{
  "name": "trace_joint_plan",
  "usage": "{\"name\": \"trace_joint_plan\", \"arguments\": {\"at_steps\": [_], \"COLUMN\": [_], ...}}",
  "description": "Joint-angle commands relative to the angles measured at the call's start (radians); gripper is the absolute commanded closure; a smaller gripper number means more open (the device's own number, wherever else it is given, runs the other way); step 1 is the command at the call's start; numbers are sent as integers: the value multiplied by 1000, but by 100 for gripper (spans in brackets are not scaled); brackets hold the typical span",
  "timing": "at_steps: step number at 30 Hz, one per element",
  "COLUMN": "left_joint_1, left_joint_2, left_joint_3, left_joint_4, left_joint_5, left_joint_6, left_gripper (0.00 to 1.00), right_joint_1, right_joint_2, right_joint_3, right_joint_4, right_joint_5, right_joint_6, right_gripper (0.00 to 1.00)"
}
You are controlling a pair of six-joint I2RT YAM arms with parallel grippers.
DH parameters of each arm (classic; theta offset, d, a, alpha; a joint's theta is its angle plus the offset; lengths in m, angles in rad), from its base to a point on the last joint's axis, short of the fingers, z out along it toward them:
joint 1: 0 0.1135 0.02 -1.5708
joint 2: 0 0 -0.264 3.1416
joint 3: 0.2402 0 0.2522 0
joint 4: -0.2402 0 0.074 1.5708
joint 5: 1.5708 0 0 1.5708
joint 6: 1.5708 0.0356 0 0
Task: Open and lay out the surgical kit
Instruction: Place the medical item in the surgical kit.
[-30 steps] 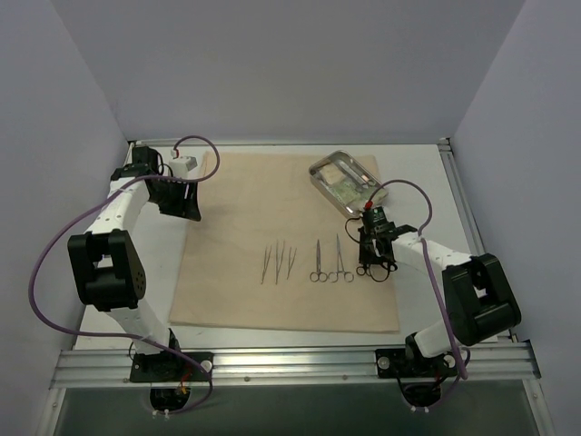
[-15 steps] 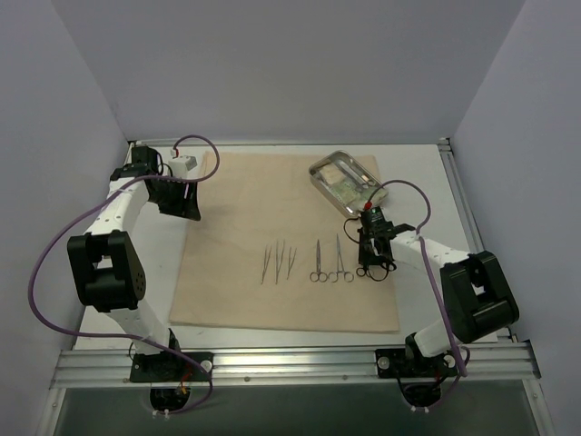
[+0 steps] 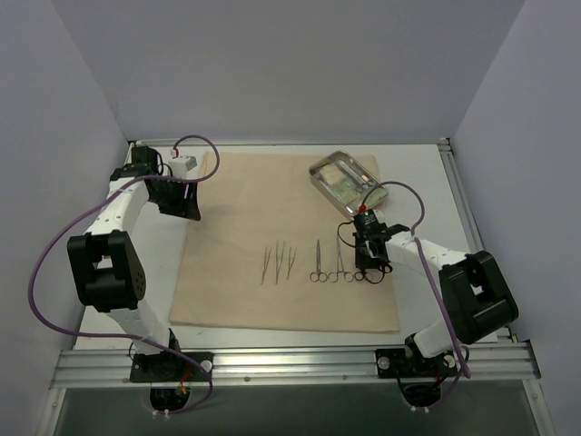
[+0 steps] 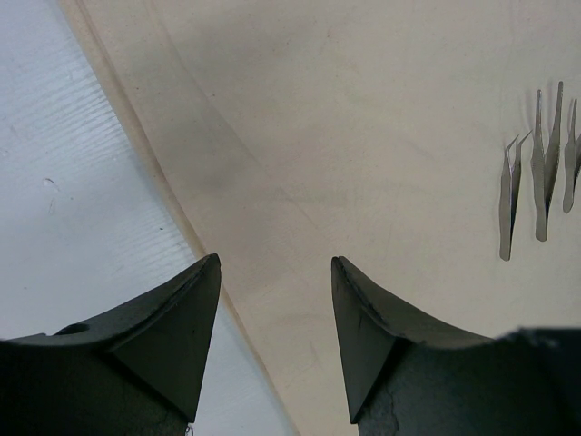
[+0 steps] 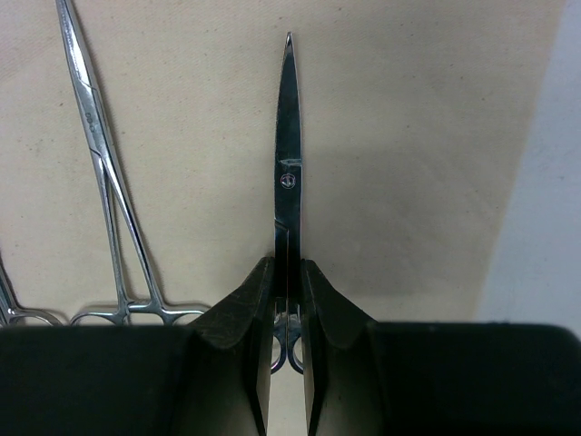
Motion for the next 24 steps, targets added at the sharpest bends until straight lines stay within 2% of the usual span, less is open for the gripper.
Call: {"name": "trace_joint_plan", "arguments": {"at_steps": [1,6,8,12,16,24], "left_joint_1": [8,8,8,8,10,10], "left_joint_2": [-40,-40,-40,-40,-37,-42], "left_joint_3": [1,1,1,1,1,-1], "left_joint_4": [21,21,21,20,21,20], "left_joint_5": [12,13,13,15,19,21], "left_joint_6": [14,16,16,19,18,17], "left_gripper": [39,39,39,39,39,39], "right_joint_1": [18,21,21,19,18,12], "right_joint_2": [17,34,37,33,28,57], "right_joint_3": [23,26,28,31,40,46], "right_joint_4": [-98,-102,-102,-108,-107,-55], "right_joint_5": [37,45,50,68,79,50], "right_joint_6": [23,28,28,38,41,23], "right_gripper": [95,83,82,74,73,82]}}
